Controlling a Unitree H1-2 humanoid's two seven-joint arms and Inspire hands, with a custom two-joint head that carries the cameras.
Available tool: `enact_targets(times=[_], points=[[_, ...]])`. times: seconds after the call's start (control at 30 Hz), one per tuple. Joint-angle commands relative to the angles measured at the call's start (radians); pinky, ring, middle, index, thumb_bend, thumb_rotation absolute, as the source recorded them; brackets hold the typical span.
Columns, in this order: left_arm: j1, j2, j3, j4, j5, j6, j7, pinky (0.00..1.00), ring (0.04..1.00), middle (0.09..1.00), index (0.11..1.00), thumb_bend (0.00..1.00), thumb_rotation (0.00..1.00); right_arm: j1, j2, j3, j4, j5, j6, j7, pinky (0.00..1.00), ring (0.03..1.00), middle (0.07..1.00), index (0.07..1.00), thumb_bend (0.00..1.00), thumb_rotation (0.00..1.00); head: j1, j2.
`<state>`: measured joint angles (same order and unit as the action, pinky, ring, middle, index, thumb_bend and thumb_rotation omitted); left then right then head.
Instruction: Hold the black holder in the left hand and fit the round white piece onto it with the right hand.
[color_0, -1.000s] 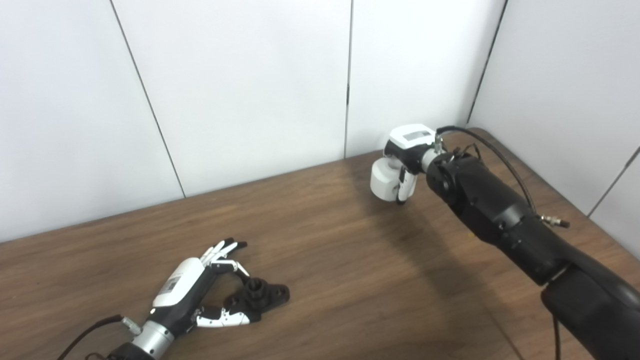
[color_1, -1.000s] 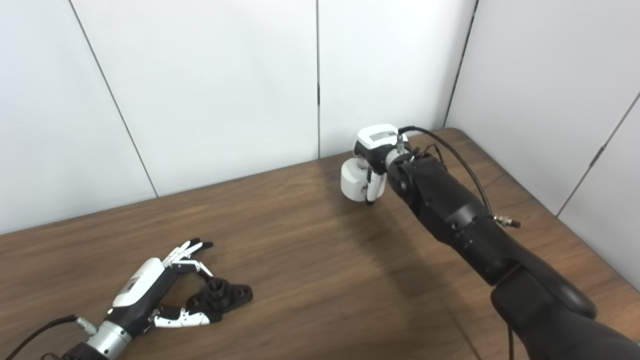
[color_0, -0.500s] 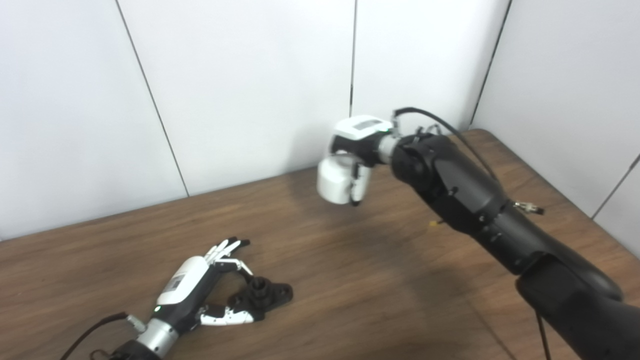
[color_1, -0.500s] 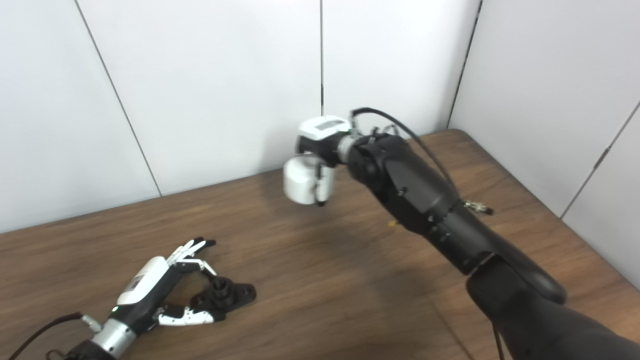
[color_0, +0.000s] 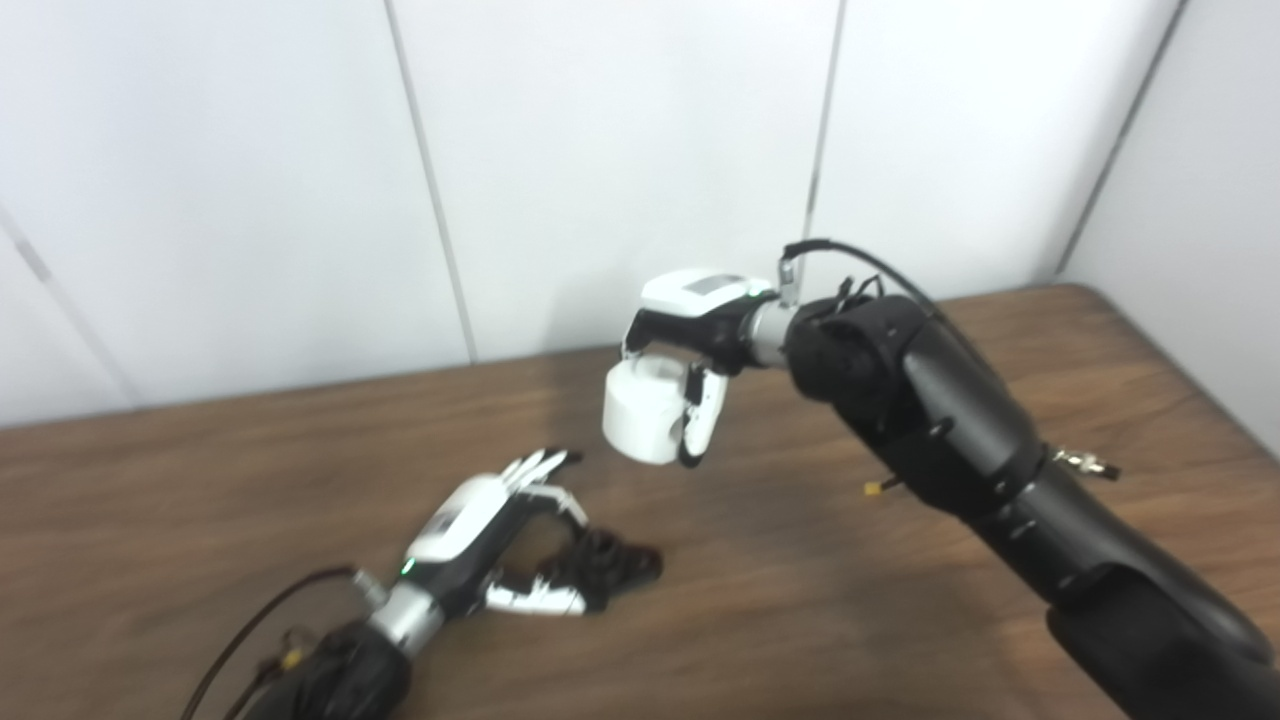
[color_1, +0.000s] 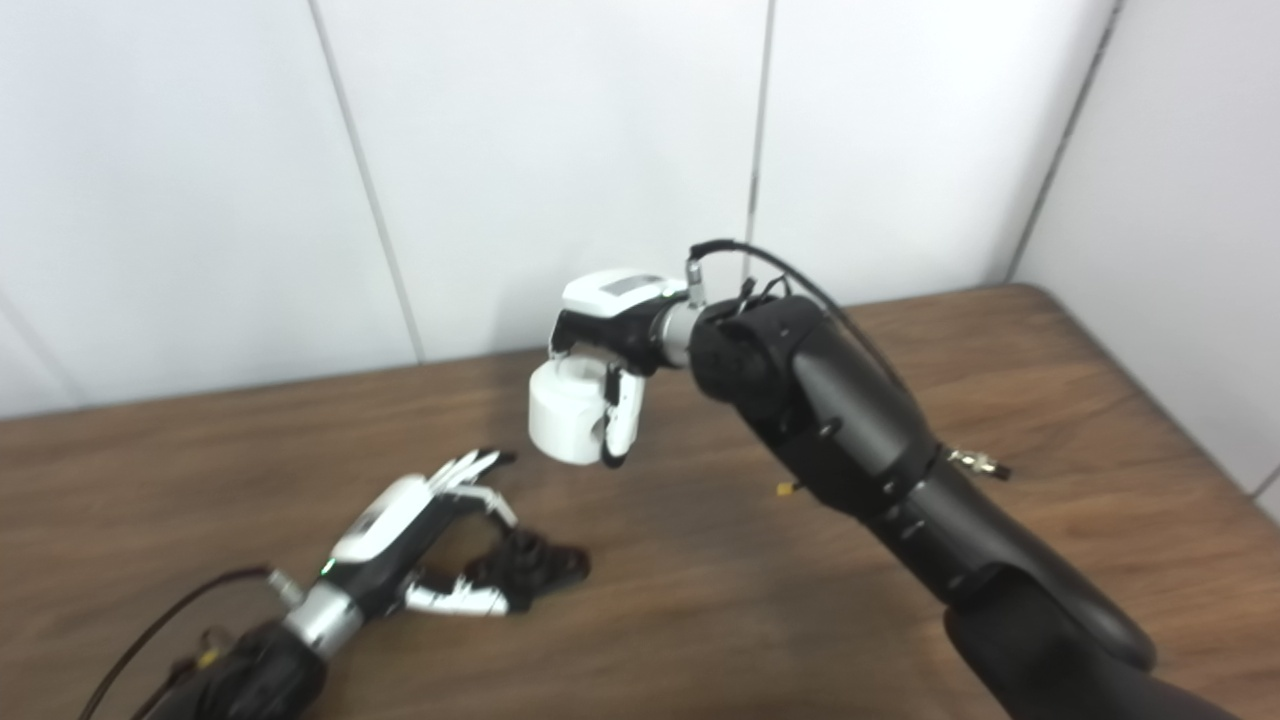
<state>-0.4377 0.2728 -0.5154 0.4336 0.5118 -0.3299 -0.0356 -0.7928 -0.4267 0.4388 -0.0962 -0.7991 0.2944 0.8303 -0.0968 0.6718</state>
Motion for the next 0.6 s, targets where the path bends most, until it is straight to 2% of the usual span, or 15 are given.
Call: enact_targets(times=[0.0,0.17,0.57], points=[[0.065,-0.023,-0.073,0.052,0.088,0.101,-0.100,1.00,1.000,0.962,0.483,0.52,0.06,-0.044,0.010,0.000,-0.046,0.011,-0.010,0.005,0.95,0.927,0.825,0.484,0.52,0.14,0.003,0.003],[0.056,-0.036,-0.076,0.051,0.078,0.123,-0.101,1.00,1.000,0.958,0.483,0.52,0.06,-0.033,0.013,0.016,-0.078,0.016,-0.032,0.018,0.96,0.935,0.830,0.483,0.52,0.14,0.045,0.031],[0.042,-0.048,-0.084,0.060,0.081,0.133,-0.090,1.00,1.000,0.948,0.482,0.52,0.06,-0.015,0.013,0.030,-0.117,0.040,-0.089,0.037,0.91,0.923,0.830,0.483,0.52,0.14,0.073,0.048]])
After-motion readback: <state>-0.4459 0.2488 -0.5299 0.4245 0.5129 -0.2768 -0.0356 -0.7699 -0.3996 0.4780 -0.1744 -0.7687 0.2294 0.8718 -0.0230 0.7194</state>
